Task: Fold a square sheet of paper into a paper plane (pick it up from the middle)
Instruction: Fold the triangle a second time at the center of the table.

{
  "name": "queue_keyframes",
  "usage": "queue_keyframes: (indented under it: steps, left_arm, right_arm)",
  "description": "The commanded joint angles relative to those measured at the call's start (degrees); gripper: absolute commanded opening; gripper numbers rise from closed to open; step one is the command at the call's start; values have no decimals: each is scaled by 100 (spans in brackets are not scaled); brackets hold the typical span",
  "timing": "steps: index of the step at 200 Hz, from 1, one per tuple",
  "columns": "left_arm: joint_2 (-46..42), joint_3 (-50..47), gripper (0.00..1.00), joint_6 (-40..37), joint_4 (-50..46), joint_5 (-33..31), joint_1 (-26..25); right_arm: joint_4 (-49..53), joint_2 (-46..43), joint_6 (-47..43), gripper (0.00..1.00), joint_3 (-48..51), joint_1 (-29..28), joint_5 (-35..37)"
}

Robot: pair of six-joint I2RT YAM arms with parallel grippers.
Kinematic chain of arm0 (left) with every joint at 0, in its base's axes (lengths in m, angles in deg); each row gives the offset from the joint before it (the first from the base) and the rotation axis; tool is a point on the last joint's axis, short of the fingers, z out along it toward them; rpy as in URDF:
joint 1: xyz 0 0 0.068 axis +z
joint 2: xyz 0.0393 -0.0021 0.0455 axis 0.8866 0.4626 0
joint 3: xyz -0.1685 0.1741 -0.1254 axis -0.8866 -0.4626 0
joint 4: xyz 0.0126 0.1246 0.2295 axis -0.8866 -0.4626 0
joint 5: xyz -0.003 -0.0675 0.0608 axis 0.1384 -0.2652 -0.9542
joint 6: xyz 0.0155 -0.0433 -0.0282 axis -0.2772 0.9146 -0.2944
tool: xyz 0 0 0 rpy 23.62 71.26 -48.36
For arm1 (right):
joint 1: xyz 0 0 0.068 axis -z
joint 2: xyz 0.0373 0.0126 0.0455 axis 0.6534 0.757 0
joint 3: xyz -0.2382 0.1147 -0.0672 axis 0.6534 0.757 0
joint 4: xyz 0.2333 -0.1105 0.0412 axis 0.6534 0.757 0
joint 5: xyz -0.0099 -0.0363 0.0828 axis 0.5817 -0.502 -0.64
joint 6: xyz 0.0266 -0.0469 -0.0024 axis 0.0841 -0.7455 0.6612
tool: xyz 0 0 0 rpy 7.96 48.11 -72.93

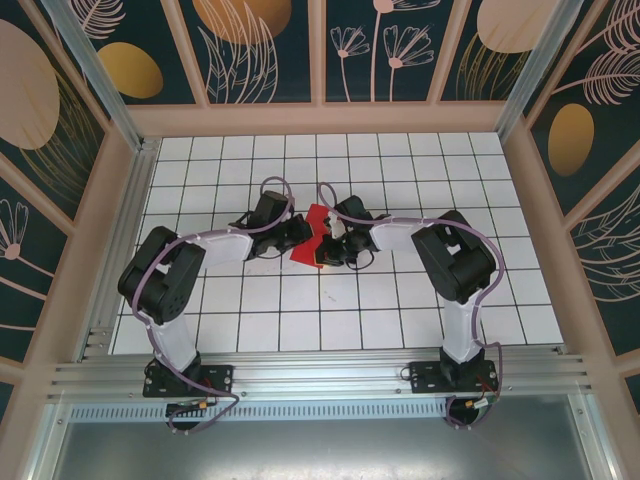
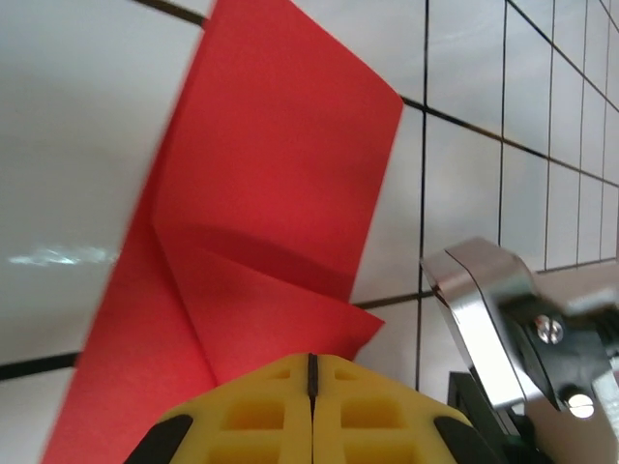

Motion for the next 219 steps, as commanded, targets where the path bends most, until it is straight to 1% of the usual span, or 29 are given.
queue_keyframes:
  steps: [1,19,46,81,125,154,175,219]
  left_arm:
    - [219,55,7,152,-17,113,-120]
    - [337,82,6,147,-103,112,-165]
    - [457,83,6,115,-357,-76,-166]
    - [648,350,5,120,-455,-3,-173]
    - [754,548,5,28,-982,-411,-169]
    - [790,498,4,50,-931,-369,-168]
    - [779,452,4,61,-910,-370,-164]
    - [772,402,3,72,-822,-326,-170]
  right_arm:
    - [710,308,13,0,278,15,427]
    - [707,315,20,0,266,12,425]
    - [706,310,22,0,262,11,426]
    - [724,320,5,0,242,11,435]
    - [700,278,0,0,227,20,376]
    - [458,-70,59,1,98,37,189]
    - [303,-315,160,4,44,59,129]
    - [316,-255,154,5,214,72,181]
